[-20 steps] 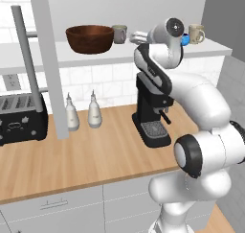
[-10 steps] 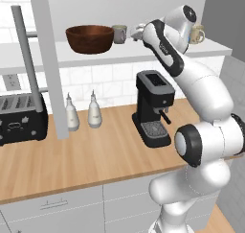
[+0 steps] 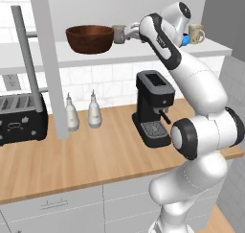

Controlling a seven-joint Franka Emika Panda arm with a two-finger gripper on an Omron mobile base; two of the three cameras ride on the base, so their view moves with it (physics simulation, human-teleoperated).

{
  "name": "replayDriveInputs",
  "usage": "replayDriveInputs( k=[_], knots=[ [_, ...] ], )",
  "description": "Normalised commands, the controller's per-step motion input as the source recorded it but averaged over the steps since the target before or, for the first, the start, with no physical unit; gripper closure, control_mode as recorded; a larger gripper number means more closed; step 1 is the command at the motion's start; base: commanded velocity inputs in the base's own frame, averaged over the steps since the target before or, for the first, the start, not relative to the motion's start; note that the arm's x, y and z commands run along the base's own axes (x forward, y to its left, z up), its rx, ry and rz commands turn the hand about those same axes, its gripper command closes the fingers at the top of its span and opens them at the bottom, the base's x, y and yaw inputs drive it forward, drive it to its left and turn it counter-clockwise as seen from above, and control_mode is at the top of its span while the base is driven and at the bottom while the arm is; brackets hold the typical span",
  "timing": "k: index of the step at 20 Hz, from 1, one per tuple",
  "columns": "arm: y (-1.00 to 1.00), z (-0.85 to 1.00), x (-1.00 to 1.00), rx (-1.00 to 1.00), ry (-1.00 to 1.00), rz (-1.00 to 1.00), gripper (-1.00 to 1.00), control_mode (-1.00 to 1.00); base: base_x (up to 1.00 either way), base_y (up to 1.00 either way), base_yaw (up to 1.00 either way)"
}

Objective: Gather all objects into one cabinet and sort the glasses and bowls to opposite sides.

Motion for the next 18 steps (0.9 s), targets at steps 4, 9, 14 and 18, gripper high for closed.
replayDriveInputs(
  k=[4,9,14,18],
  knots=[
    [0.00,-0.14,0.00,-0.15,-0.15,0.05,-1.00,-1.00,0.00,0.00,0.00],
    [0.00,-0.10,0.04,-0.14,-0.12,0.00,-1.00,-1.00,0.00,0.00,0.00],
    [0.00,-0.03,0.37,-0.03,-0.02,0.00,-1.00,-1.00,0.00,0.00,0.00],
    [0.00,0.00,0.36,0.00,0.00,0.00,-1.00,-1.00,0.00,0.00,0.00]
  ],
)
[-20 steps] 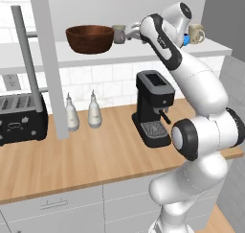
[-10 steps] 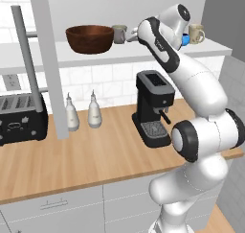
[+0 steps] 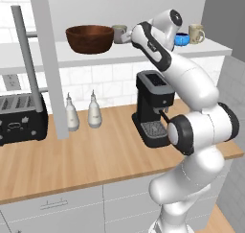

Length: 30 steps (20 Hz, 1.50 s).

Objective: Gather all objects into one cabinet and sort the glasses and bowls to opposite sides.

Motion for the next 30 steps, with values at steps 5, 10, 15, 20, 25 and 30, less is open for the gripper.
replayDriveInputs(
  k=[5,10,15,20,25,30],
  knots=[
    [0.00,0.00,0.30,0.00,0.00,0.00,-1.00,-1.00,0.00,0.00,0.00],
    [0.00,0.00,0.32,0.00,0.00,0.00,-1.00,-1.00,0.00,0.00,0.00],
    [0.00,0.00,0.36,0.00,0.00,0.00,-1.00,-1.00,0.00,0.00,0.00],
    [0.00,0.00,0.17,0.00,0.00,0.00,-1.00,-1.00,0.00,0.00,0.00],
    [0.02,-0.01,0.22,0.00,0.00,0.00,-1.00,-1.00,0.00,0.00,0.00],
    [0.04,-0.04,0.30,0.00,0.00,0.00,-1.00,-1.00,0.00,0.00,0.00]
  ],
)
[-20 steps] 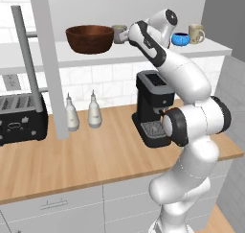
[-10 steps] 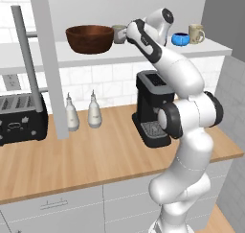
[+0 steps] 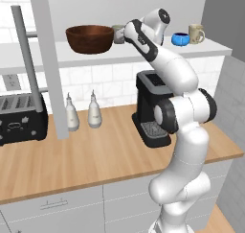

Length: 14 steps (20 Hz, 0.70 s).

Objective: Gather all objects into one cabinet and sort the glasses and bowls to opposite sides.

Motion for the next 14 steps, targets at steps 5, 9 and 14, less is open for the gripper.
replayDriveInputs(
  k=[5,9,14],
  knots=[
    [0.01,0.00,0.20,0.00,0.00,0.00,-1.00,-1.00,0.00,0.00,0.00],
    [0.05,-0.01,0.27,0.00,0.00,0.00,-1.00,-1.00,0.00,0.00,0.00],
    [0.10,-0.01,0.23,0.00,0.00,0.00,-1.00,-1.00,0.00,0.00,0.00]
  ],
)
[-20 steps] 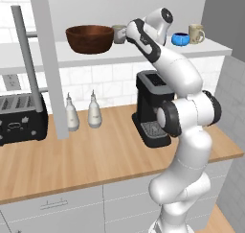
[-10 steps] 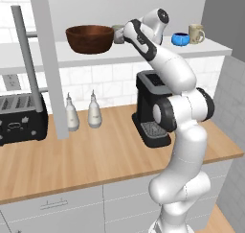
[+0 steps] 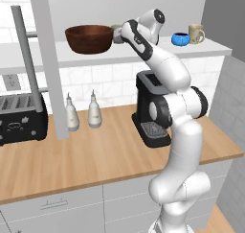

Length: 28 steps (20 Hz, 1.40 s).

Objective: Gather all objects into one cabinet and sort the glasses and bowls to opposite sides.

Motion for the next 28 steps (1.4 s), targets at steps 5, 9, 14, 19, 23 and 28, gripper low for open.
replayDriveInputs(
  k=[5,9,14,19,23,28],
  knots=[
    [0.03,0.00,0.00,0.00,0.00,0.00,-1.00,-1.00,0.00,0.00,0.00],
    [0.00,0.00,0.00,0.00,0.00,0.00,1.00,-1.00,0.00,0.00,0.00],
    [0.01,-0.07,0.00,0.00,0.00,0.00,1.00,-1.00,0.00,0.00,0.00],
    [0.00,-0.07,0.00,0.00,-0.03,0.00,1.00,-1.00,0.00,0.00,0.00],
    [0.00,0.00,0.00,0.00,-0.04,0.00,1.00,-1.00,0.00,0.00,0.00],
    [-0.14,0.00,-0.28,0.00,-0.03,0.00,1.00,-1.00,0.00,0.00,0.00]
  ],
)
